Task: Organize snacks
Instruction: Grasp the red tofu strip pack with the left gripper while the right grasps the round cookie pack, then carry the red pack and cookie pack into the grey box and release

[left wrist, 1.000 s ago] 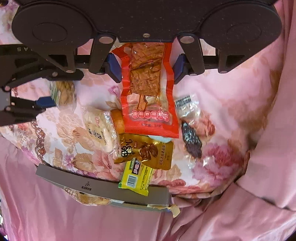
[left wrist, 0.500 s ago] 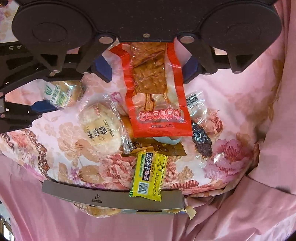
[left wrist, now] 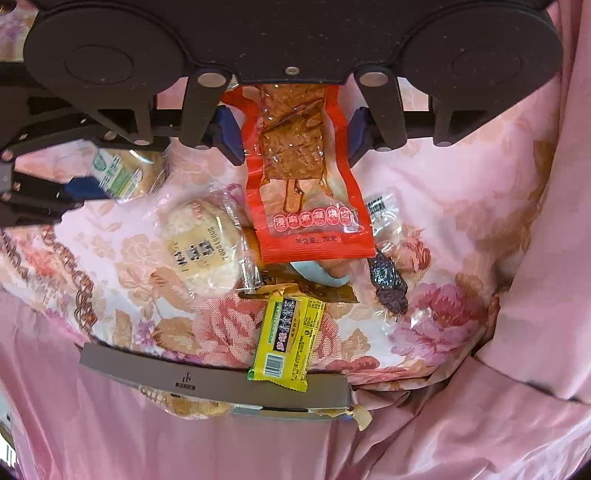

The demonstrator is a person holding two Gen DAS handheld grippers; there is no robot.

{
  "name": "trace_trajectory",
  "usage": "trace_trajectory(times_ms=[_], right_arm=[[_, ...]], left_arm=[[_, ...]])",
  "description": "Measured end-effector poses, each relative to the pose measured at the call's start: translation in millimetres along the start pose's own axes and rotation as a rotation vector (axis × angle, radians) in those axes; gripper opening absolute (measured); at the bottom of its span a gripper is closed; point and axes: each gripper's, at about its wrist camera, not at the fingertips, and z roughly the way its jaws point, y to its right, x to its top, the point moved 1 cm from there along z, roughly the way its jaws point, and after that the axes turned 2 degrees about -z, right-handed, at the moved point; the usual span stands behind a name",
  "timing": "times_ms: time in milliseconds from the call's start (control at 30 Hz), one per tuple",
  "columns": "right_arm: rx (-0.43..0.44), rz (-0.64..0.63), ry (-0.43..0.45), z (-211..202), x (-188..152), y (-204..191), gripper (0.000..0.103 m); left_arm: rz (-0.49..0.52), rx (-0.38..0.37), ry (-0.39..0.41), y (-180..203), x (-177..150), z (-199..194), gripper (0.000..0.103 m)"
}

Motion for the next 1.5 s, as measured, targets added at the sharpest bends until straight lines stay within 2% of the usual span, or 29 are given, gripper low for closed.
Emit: trace_trajectory(times_ms=[300,500,800,1167,1367,1500], right_arm=[[0.010,0.055,0.031,-21.3,-16.7,-6.2,0.054],[0.019,0.101,0.039,-31.9,-27.7,-5.5,0.054],[0.040,0.144,0.055,-41.3,-34.6,-1.9,0.054],[0.044,0.173,0.083,-51.0,-37.3,0.4,0.054],[0.024,0.183,0.094,-55.6,-40.4,4.2,0.054],[0.024,0.201,0.096,-58.5,-43.9,7.7,0.054]], left_arm=[[-0.152,-0.127,-0.056,-2.3,-11.4,-16.6,0.047],[-0.176,-0.138,-0.057,1.8,-17.1,-21.2,0.045],[-0.242,-0.217,-0.033,1.3,-24.9,-29.2,0.045],[-0.273,-0.254,-0.031,5.7,-32.9,-36.8,0.045],[-0.250,-0.219,-0.023,13.1,-42.2,-48.2,0.045],[-0.276,-0.241,-0.027,12.8,-47.1,-56.1,0.045]])
